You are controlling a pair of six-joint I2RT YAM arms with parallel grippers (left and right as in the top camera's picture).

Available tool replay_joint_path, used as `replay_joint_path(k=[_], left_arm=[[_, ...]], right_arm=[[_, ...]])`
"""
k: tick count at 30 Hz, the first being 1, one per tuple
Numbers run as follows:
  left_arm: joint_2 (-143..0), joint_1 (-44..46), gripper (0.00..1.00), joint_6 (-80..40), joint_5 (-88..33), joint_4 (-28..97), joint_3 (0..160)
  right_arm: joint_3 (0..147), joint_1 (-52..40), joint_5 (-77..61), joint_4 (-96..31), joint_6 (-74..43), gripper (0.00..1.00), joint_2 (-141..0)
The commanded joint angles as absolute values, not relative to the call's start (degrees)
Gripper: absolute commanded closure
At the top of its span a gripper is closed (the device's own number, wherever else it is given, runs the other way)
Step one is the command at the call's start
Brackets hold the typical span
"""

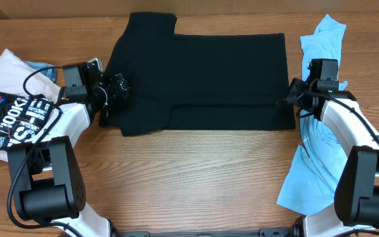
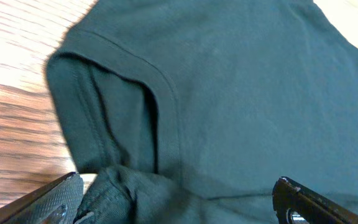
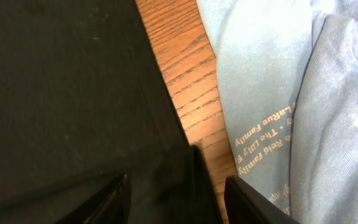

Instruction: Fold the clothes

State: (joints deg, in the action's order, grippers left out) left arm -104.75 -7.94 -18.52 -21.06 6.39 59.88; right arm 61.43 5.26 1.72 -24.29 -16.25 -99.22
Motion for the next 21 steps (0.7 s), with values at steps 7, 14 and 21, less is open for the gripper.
replay_joint_path(k=[7, 14, 21], left_arm=[[-104.38, -8.78, 0.0, -18.48, -22.41, 17.39, 60.69], [-95.53, -10.72, 0.0, -18.06, -7.86, 24.53, 60.69], [-95.83, -10.74, 0.02, -20.84, -4.45, 34.28, 60.53]], right_arm=[[61.45, 5.54, 1.8, -28.93, -15.99, 0.47, -99.15], [61.45, 5.56, 1.78, -34.79, -14.55, 0.39, -99.15], [61.45, 5.54, 1.76, -37.04, -14.79, 0.39, -99.15]])
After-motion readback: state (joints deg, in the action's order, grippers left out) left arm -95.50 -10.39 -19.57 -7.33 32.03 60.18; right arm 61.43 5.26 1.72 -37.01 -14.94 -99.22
